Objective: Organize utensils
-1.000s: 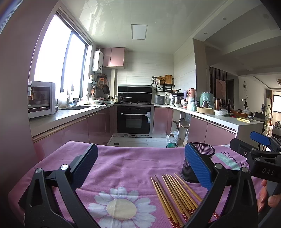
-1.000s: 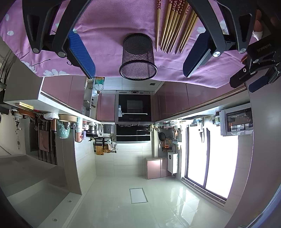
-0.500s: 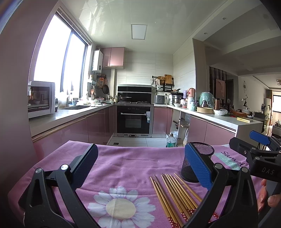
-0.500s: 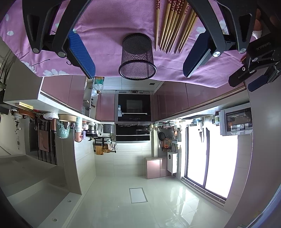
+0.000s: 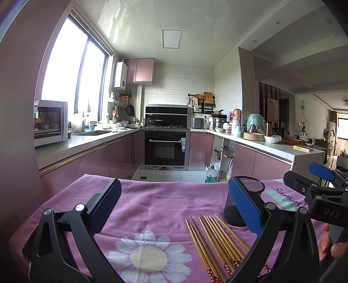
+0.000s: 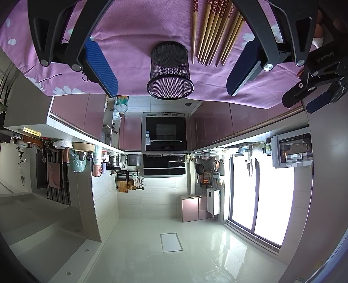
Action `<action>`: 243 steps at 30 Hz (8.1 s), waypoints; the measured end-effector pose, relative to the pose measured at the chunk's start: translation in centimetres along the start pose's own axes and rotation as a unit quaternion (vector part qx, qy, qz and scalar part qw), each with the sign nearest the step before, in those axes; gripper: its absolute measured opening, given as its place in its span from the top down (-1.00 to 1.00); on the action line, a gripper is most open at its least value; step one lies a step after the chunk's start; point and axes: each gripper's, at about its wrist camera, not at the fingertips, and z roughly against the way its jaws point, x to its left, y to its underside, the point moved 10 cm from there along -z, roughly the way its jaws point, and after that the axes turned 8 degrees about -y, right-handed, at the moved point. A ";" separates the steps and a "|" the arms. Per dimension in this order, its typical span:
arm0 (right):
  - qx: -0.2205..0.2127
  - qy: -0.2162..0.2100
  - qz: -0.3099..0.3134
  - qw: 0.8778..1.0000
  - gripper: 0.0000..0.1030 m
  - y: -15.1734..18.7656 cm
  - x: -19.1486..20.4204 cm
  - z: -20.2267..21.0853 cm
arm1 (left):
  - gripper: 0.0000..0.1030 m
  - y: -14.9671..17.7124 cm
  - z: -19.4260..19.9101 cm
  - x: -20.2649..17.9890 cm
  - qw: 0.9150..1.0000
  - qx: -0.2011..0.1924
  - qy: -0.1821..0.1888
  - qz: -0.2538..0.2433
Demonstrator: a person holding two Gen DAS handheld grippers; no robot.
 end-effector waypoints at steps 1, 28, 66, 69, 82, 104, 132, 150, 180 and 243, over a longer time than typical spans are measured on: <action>0.000 0.000 0.000 1.000 -0.87 0.0 0.0 0.0 | -0.89 0.0 -0.1 0.0 1.000 0.000 0.000 0.000; 0.004 -0.004 -0.006 1.000 -0.87 0.3 -0.1 -0.2 | -0.89 -0.1 0.2 0.0 1.000 0.003 -0.002 -0.001; 0.020 -0.013 -0.023 0.999 -0.87 1.2 -0.8 -0.8 | -0.89 0.8 -0.9 -0.5 0.999 0.033 -0.004 -0.015; 0.031 -0.022 -0.027 0.999 -0.87 1.7 -0.9 -1.1 | -0.89 1.4 -1.5 -0.5 0.998 0.051 -0.003 -0.021; 0.190 -0.071 -0.019 0.979 -0.69 8.3 0.5 -5.4 | -0.80 8.2 -5.5 -1.2 0.979 0.192 0.031 -0.067; 0.328 -0.093 -0.042 0.939 0.17 14.0 0.6 -10.0 | -0.28 15.4 -8.4 -4.1 0.929 0.344 0.096 -0.096; 0.339 -0.113 -0.025 0.934 0.89 13.7 1.8 -12.1 | 0.79 15.2 -11.3 -4.9 0.919 0.373 0.106 -0.069; 0.240 -0.185 -0.058 0.951 0.90 6.0 1.7 -7.4 | 0.85 7.7 -7.3 -4.5 0.930 0.314 0.191 0.004; 0.061 -0.141 -0.060 0.986 0.90 -8.7 -5.0 -10.2 | 0.85 -12.4 -7.8 -12.4 0.952 0.150 0.263 0.047; 0.189 -0.193 -0.033 0.962 0.14 3.6 1.0 -7.8 | -0.17 4.0 -9.3 -9.1 0.967 0.220 0.112 -0.066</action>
